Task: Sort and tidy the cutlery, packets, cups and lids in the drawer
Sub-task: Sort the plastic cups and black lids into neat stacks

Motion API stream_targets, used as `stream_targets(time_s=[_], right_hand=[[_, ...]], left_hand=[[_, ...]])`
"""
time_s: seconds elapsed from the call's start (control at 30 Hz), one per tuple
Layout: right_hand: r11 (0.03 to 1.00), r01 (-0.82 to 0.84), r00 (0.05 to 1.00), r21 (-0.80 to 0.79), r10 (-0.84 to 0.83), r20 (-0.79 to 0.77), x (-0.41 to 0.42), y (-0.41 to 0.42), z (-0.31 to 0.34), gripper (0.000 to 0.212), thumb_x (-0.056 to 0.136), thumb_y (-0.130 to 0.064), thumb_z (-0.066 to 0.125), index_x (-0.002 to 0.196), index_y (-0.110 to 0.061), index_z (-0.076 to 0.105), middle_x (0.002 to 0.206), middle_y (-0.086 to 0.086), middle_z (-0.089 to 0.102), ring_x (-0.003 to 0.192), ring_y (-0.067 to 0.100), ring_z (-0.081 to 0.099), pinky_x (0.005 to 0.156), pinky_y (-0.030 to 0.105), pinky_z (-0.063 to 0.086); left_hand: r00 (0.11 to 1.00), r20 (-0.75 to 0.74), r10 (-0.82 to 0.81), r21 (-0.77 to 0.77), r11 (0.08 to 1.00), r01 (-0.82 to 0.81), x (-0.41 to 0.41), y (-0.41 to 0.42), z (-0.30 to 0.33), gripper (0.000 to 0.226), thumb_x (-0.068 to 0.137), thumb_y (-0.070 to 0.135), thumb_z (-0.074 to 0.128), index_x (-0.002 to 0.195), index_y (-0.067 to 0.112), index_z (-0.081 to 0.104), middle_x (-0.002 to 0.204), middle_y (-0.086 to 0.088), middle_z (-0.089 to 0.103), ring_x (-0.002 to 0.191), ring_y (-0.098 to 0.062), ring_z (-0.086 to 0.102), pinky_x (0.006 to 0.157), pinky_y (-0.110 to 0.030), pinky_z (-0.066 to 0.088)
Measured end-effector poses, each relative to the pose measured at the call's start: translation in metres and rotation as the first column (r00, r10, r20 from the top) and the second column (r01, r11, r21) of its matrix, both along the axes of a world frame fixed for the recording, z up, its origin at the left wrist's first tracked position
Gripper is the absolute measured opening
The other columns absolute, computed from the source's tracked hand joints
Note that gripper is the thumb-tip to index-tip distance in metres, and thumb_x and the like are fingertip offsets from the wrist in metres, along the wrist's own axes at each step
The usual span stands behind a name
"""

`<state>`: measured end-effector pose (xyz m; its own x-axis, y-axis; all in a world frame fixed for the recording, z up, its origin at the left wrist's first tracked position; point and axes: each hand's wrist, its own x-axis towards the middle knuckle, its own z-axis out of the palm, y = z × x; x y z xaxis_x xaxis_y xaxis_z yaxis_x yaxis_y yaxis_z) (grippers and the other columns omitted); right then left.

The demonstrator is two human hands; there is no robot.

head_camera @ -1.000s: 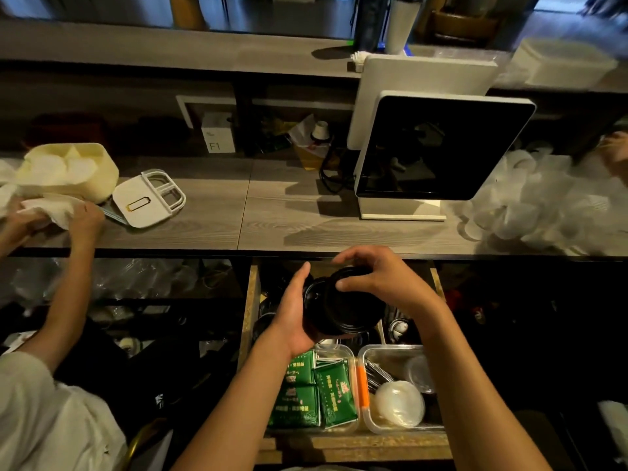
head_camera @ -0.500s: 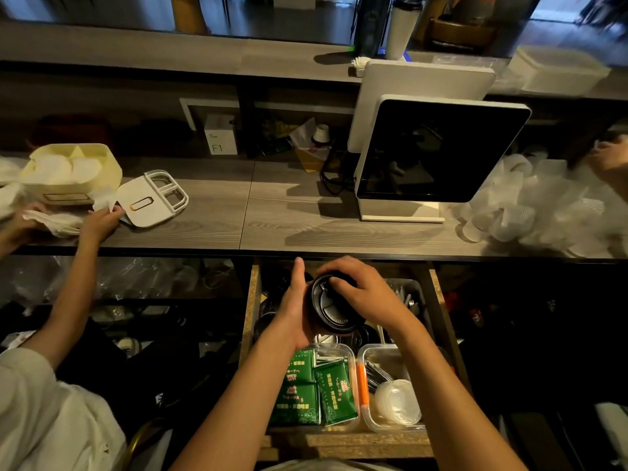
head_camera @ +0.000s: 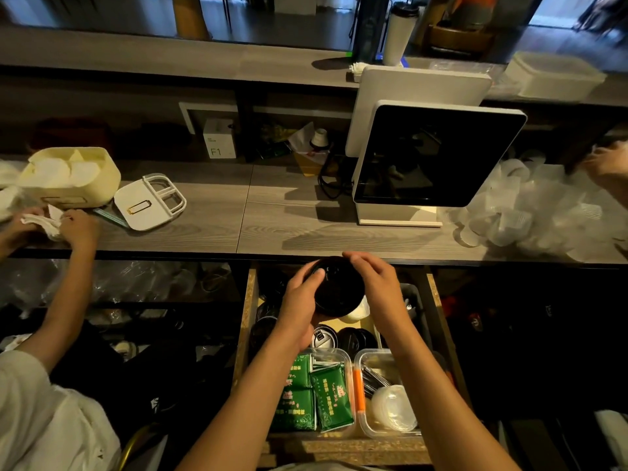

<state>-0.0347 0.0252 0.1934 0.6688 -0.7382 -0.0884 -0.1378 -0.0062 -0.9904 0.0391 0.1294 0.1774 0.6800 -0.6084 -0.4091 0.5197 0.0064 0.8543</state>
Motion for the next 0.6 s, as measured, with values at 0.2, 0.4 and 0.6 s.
stream_targets(time_s=[0.2, 0.4, 0.6], right_hand=[[0.996, 0.055, 0.998, 0.074, -0.053, -0.032, 0.006, 0.019, -0.007, 0.027, 0.104, -0.025, 0.041, 0.106, -0.022, 0.069, 0.097, -0.008, 0.071, 0.093, 0.003, 0.066, 0.078, 0.019, 0.053], [0.964, 0.266, 0.961, 0.024, -0.263, -0.081, 0.011, 0.025, -0.033, 0.041, 0.103, -0.029, 0.045, 0.084, 0.001, 0.067, 0.08, 0.022, 0.066, 0.08, 0.04, 0.064, 0.069, 0.049, 0.054], [0.944, 0.329, 0.941, -0.033, -0.33, -0.068, 0.015, 0.025, -0.063, 0.043, 0.104, -0.028, 0.044, 0.066, -0.013, 0.058, 0.06, 0.003, 0.057, 0.057, 0.013, 0.05, 0.057, 0.036, 0.041]], left_hand=[[0.961, 0.275, -0.023, 0.074, 0.997, 0.002, 0.005, -0.003, -0.014, 0.019, 0.103, 0.025, 0.052, 0.109, 0.04, 0.063, 0.114, 0.006, 0.068, 0.103, -0.004, 0.064, 0.079, -0.018, 0.053], [0.918, 0.394, -0.04, 0.166, 0.986, -0.028, 0.002, -0.006, -0.03, 0.023, 0.102, 0.024, 0.052, 0.12, 0.023, 0.067, 0.11, 0.005, 0.07, 0.104, -0.01, 0.067, 0.086, -0.024, 0.056], [1.0, 0.014, 0.011, 0.129, 0.991, -0.013, -0.017, -0.004, -0.049, 0.006, 0.095, 0.031, 0.065, 0.101, 0.034, 0.065, 0.107, 0.006, 0.071, 0.104, -0.012, 0.067, 0.09, -0.032, 0.055]])
